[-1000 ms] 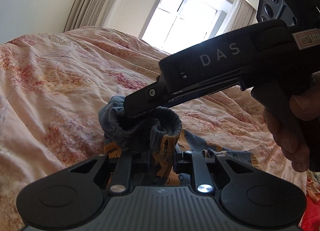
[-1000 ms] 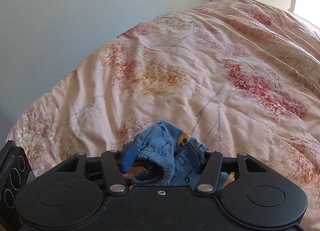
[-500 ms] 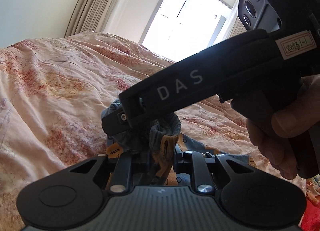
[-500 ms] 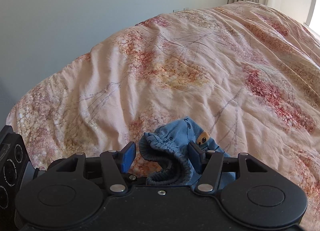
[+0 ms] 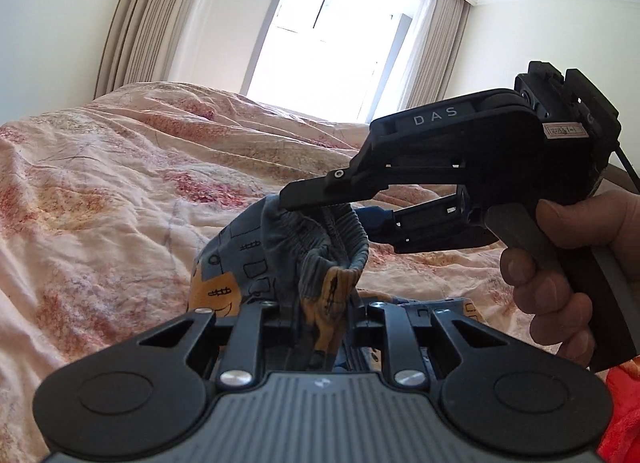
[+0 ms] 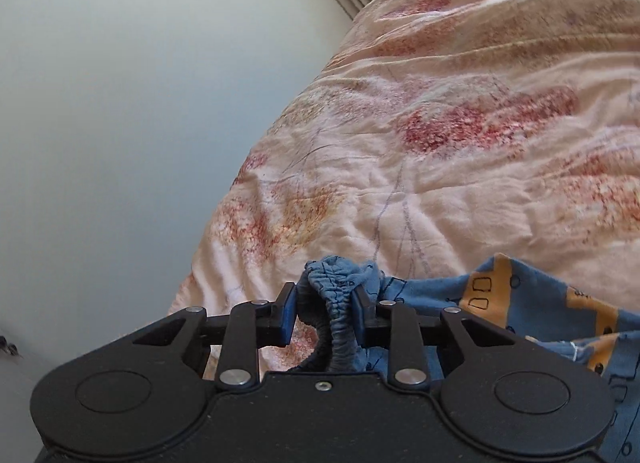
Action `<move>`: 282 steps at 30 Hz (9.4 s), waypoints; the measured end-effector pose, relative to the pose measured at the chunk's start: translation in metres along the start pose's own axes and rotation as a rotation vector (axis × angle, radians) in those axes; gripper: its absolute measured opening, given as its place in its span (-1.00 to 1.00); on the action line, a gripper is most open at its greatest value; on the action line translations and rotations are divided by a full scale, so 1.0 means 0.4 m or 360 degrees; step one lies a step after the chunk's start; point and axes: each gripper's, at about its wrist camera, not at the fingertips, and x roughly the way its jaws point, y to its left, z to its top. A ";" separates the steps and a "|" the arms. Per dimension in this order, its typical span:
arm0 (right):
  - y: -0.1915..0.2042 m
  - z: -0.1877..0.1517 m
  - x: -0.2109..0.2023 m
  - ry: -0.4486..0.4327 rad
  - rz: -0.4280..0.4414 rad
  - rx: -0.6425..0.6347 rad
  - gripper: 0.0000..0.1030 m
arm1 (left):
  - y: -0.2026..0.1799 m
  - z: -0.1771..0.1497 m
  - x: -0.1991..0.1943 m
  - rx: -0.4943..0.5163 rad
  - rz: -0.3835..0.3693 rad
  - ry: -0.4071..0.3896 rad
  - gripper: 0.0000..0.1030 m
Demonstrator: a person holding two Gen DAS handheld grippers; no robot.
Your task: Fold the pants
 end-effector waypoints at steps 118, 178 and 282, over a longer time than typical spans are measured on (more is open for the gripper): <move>-0.127 -0.141 0.030 0.0129 -0.0646 -0.1241 0.71 | -0.098 -0.148 0.114 0.0211 -0.0232 0.0471 0.68; -0.348 -0.450 -0.446 -0.0321 -0.0513 -0.0006 0.99 | -0.045 -0.079 0.157 0.0109 -0.0024 0.0543 0.99; -0.231 -0.378 -0.508 -0.0485 0.0021 0.0286 -0.54 | 0.022 0.045 0.029 -0.0295 -0.0335 0.0441 -0.76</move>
